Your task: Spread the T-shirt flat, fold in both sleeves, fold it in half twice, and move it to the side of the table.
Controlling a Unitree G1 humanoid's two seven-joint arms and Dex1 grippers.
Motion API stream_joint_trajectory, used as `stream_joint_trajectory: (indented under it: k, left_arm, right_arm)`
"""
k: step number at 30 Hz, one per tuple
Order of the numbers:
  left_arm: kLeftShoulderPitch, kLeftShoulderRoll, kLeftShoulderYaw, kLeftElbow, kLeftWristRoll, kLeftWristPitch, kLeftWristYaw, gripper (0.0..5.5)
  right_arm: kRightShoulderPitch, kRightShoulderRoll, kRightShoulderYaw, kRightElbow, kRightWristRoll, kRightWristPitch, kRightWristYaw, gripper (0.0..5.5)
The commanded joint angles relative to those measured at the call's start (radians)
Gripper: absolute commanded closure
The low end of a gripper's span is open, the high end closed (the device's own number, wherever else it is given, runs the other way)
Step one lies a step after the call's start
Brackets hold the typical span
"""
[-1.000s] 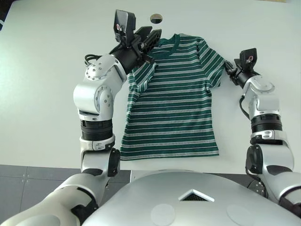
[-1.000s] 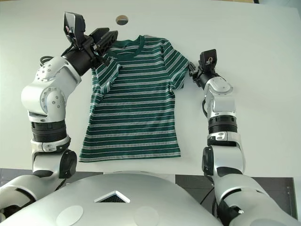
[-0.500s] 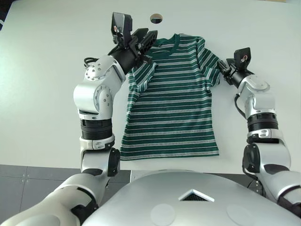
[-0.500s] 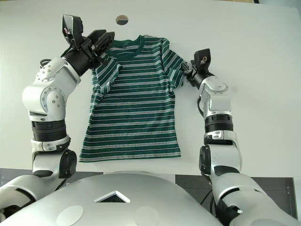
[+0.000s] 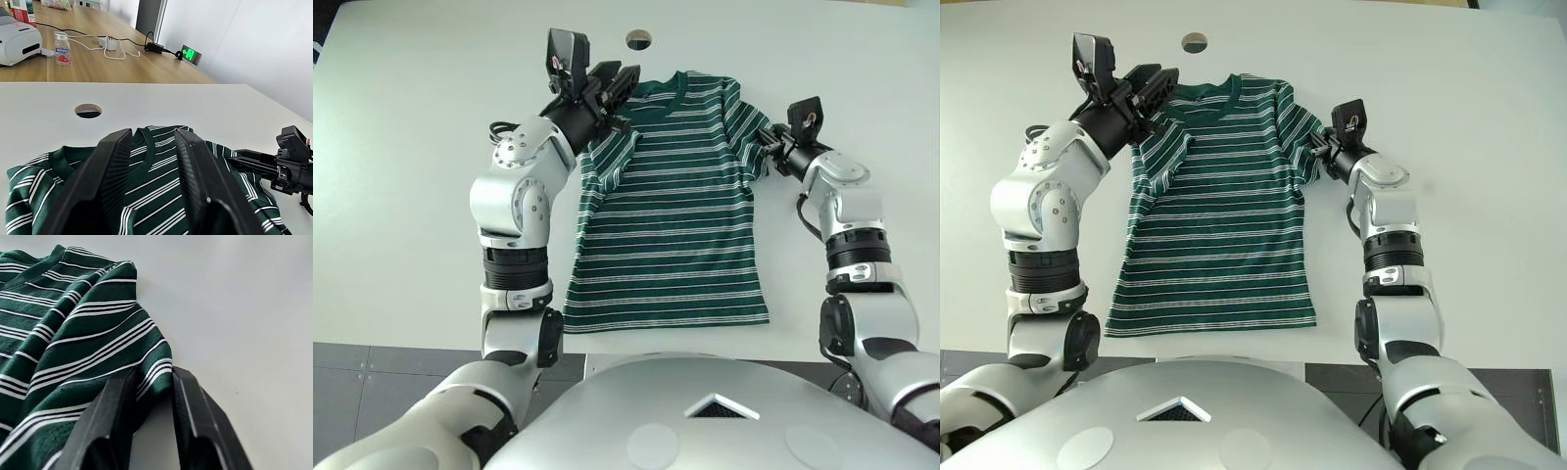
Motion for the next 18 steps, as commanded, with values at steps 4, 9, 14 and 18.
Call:
stream_joint_trajectory:
  k: [4,9,14,18]
  left_arm:
    - [0.0,-0.006,0.01,-0.025,-0.01,0.005,0.018,3.89]
    - [0.005,-0.002,0.02,-0.019,-0.004,-0.01,0.021,3.89]
    - [0.042,0.022,-0.007,0.016,0.081,-0.097,0.041,3.89]
    - [0.087,0.033,-0.034,0.015,0.183,-0.21,0.094,3.89]
  right_arm:
    - [0.029,-0.018,0.018,0.03,-0.031,0.019,-0.015,5.36]
    - [0.069,0.011,0.037,-0.189,-0.016,0.017,-0.009,5.36]
    - [0.134,0.064,0.146,-0.475,-0.017,0.132,0.005,5.36]
    - [0.137,0.092,0.208,-0.489,-0.039,0.171,-0.003,5.36]
